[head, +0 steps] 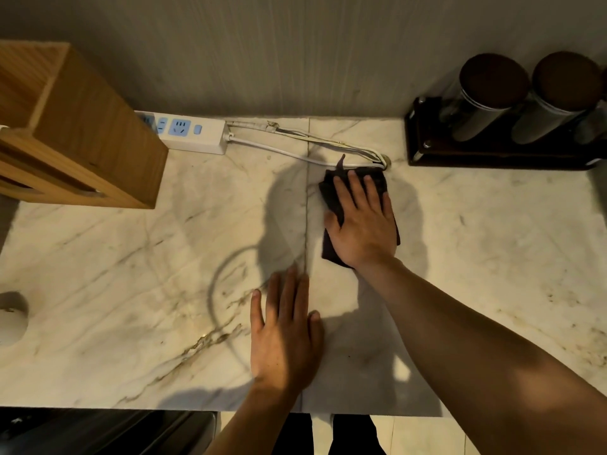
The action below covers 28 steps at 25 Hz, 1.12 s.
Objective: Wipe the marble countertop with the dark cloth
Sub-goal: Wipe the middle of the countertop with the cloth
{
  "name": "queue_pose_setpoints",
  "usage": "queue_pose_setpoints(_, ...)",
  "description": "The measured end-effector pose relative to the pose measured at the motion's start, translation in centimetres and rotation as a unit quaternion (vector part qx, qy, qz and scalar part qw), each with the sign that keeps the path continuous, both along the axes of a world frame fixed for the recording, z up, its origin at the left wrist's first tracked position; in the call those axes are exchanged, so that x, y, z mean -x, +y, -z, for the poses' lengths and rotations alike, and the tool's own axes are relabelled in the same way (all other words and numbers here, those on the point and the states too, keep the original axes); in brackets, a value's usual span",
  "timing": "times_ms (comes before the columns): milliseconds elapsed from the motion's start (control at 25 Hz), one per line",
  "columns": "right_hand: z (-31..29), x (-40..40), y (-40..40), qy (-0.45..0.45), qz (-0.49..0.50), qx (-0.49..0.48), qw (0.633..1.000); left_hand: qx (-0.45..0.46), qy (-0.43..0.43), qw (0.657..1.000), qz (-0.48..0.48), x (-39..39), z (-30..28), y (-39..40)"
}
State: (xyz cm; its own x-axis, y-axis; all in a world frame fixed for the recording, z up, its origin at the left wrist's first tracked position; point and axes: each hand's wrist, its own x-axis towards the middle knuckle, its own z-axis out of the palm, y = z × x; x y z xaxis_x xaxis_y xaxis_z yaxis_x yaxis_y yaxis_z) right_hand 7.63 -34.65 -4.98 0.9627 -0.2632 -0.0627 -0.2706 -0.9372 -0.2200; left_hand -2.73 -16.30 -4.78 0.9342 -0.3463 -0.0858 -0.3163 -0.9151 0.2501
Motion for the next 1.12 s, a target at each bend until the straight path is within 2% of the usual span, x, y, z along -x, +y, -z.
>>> queue_pose_setpoints(240, 0.1, 0.6, 0.6, 0.007, 0.178, -0.02, 0.984, 0.007, -0.004, 1.0, 0.002, 0.0, 0.0, 0.0)
queue_pose_setpoints(480, -0.1, 2.9, 1.0, 0.017, 0.271, -0.034, 0.962, -0.001, -0.016, 1.0, 0.005, 0.1, -0.1, 0.0)
queue_pose_setpoints(840, -0.3, 9.5, 3.4, 0.018, 0.331, -0.042, 0.942, -0.019, -0.027, 0.999, 0.025, 0.2, -0.1, 0.1)
queue_pose_setpoints(1120, 0.1, 15.4, 5.6, 0.011, 0.292, -0.018, 0.956, -0.044, -0.012, 0.999, 0.012, 0.5, 0.0, 0.1)
